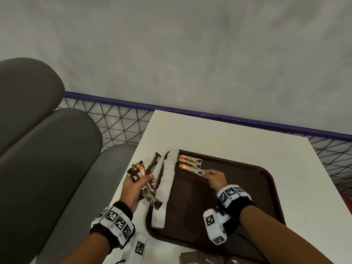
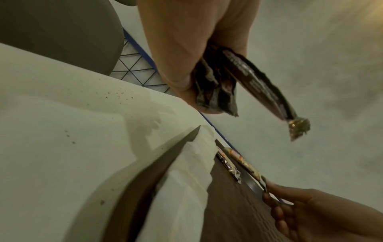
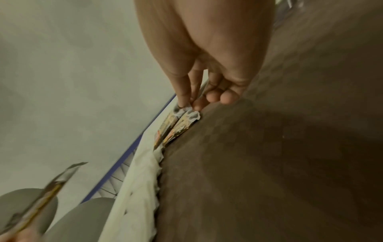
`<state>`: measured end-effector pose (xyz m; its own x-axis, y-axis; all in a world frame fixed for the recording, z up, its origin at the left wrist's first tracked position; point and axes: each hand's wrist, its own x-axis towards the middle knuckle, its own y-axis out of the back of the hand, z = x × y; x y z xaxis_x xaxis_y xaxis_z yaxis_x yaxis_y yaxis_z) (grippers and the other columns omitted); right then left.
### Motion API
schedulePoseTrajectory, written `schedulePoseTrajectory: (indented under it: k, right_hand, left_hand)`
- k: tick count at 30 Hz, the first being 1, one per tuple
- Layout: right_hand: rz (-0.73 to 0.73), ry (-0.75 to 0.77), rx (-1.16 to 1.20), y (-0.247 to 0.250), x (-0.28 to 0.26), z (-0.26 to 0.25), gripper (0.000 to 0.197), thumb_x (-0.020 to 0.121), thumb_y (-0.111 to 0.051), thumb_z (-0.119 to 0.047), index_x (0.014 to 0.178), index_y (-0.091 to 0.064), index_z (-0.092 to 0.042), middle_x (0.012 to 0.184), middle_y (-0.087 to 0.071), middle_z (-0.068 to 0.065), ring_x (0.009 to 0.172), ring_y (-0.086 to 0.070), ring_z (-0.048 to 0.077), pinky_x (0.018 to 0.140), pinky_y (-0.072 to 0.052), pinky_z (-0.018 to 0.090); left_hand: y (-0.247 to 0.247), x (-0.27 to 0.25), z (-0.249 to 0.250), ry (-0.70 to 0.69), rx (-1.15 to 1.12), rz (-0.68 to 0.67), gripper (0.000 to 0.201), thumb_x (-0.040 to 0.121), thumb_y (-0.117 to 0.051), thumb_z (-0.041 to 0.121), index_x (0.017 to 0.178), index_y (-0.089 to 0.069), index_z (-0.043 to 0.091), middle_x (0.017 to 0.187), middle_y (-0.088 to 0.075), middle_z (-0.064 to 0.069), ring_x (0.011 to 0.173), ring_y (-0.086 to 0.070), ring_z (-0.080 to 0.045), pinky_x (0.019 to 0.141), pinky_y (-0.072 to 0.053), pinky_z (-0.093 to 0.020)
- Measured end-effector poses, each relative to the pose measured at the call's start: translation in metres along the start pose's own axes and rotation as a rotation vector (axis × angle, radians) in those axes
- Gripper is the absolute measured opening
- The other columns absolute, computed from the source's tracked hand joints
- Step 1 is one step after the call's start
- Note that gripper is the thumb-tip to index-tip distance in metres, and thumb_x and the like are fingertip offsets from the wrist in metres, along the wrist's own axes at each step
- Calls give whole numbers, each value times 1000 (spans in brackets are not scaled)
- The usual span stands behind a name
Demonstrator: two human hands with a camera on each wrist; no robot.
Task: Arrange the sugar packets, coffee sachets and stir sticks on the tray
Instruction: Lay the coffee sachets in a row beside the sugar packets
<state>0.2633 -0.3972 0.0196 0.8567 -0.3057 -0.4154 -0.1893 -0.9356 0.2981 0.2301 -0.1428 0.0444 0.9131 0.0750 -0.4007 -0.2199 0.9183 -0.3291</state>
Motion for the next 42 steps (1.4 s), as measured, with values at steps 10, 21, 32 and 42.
schedulePoseTrajectory:
  k: [10, 21, 32, 42]
  right_hand:
    - [190, -48, -214, -19, 26, -1, 15, 81, -67, -10, 95, -64, -5, 104, -66, 12, 87, -56, 22, 74, -37, 22]
    - [217, -72, -239, -27, 31, 3, 15, 84, -64, -13, 91, -50, -15, 115, -56, 17, 77, -50, 21, 71, -39, 25]
    - [23, 313, -245, -41, -8, -18, 8, 90, -55, -20, 85, -59, -15, 86, -63, 5, 86, -55, 16, 75, -44, 25]
    - [-405, 200, 98, -77, -59, -56, 11, 87, -61, -15, 80, -53, -14, 77, -57, 0, 67, -55, 10, 62, -44, 23]
  left_hand:
    - [22, 4, 4, -8, -3, 40, 26, 82, -66, 2, 106, -59, -4, 84, -63, -20, 70, -63, -27, 57, -55, -31]
    - [19, 3, 3, 16, 17, -3, 30, 82, -67, 5, 109, -58, -6, 80, -66, -16, 72, -64, -27, 75, -55, -39]
    - [4, -6, 2, 24, 15, -7, 22, 83, -65, 0, 102, -61, -7, 73, -69, -14, 64, -66, -21, 69, -58, -36]
    - [-9, -28, 4, 66, 96, -93, 16, 82, -64, -2, 98, -60, -2, 82, -65, -21, 63, -67, -22, 52, -53, -29]
